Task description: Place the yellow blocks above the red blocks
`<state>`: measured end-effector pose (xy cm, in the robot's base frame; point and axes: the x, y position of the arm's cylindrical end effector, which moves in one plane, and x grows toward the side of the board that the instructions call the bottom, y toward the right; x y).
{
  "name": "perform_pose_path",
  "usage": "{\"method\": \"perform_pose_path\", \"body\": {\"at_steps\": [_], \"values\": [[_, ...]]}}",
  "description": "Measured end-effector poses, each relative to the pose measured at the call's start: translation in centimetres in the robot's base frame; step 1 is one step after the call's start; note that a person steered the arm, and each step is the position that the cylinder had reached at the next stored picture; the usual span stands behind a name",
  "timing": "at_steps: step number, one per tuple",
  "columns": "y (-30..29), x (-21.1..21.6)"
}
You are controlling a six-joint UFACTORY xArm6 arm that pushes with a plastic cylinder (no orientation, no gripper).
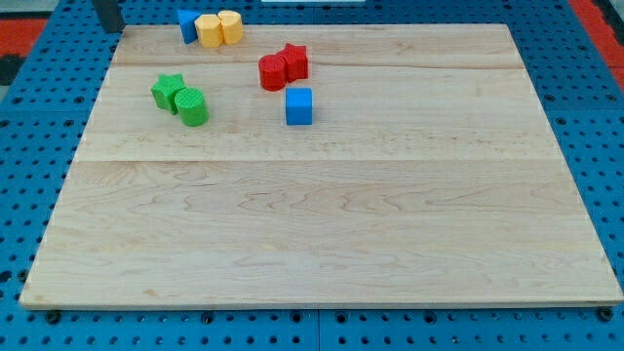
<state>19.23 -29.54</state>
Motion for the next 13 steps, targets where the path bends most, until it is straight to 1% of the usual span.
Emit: {"method": "perform_pose_path", "body": {"at_steps": [1, 2, 3, 4, 5, 6, 7, 8, 9, 11, 12, 13], "values": [[0.0, 0.0], [2.7, -0.1], [7.6, -0.1], [11.4, 4.1], [12.0, 9.2], [4.9, 8.5], [4.7, 4.7], [5.1, 0.0], [5.7, -0.1], [18.7, -0.1], [22.3, -0.1], [21.8, 0.0]]}}
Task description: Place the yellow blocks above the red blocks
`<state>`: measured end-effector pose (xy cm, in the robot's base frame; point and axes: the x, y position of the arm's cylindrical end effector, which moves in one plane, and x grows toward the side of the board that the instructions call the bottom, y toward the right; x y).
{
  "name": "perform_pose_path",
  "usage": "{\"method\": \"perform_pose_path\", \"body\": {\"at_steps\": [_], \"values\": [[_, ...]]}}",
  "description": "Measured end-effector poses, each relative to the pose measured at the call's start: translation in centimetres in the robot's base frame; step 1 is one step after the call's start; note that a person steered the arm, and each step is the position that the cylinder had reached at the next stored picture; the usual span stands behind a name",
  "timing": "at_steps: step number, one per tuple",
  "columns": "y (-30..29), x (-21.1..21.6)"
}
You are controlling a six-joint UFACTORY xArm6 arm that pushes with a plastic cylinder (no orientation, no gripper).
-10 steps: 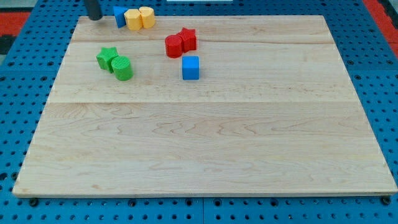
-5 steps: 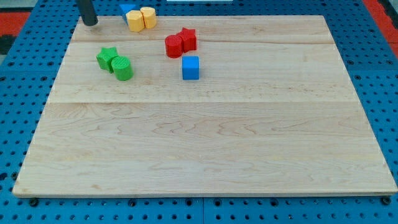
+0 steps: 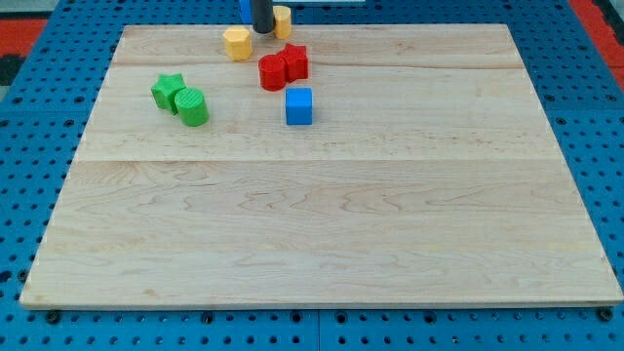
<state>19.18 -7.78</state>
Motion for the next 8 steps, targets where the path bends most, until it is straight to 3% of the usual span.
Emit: {"method": "perform_pose_path", "body": {"at_steps": [1, 2, 3, 6, 8], "values": [[-2.5, 0.2], [-9.1, 0.5], [-6.6, 4.8], [-4.0, 0.9], [-7.1, 0.5]]}}
